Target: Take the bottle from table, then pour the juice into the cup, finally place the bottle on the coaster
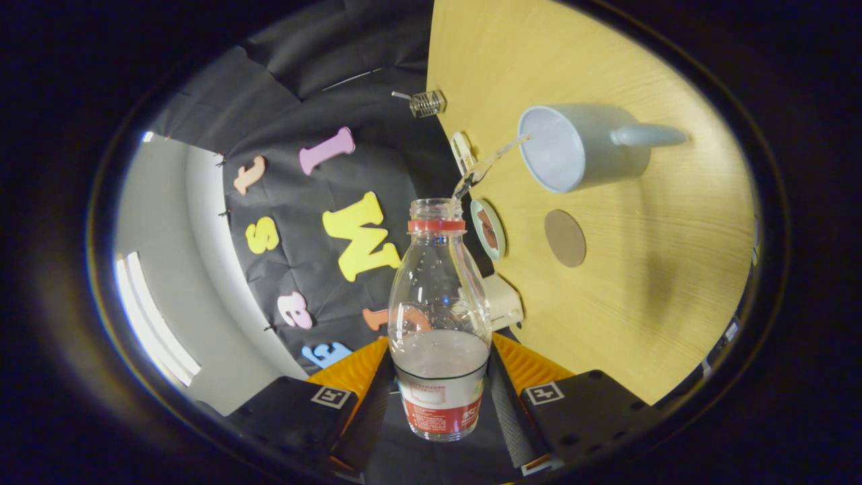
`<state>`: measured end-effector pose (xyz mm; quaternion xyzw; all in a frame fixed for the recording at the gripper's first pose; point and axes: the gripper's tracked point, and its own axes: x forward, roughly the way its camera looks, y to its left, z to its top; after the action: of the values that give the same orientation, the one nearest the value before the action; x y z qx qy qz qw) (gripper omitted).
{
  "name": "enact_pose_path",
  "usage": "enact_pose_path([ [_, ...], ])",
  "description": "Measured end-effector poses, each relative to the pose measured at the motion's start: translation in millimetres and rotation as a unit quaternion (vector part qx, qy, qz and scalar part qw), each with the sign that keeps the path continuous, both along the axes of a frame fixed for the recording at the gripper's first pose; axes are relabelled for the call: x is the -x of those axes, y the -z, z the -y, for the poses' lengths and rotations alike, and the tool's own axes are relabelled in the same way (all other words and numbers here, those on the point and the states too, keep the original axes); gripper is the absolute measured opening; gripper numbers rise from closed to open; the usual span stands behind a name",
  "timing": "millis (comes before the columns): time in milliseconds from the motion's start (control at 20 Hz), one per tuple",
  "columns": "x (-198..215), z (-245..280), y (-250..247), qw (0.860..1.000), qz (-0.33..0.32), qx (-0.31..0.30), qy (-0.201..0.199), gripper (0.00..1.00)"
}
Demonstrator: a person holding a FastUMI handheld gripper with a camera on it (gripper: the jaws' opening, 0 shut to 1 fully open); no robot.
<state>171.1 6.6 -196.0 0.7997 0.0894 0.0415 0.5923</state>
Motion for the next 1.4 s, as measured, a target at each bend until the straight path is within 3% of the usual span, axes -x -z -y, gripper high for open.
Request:
enact_pose_path([
  [600,0,6,-33,0.998,0.035,-0.051,0.025,0.79],
  [1400,-9,-11,-55,0.997,0.033,-0.062,0.007,0.78],
])
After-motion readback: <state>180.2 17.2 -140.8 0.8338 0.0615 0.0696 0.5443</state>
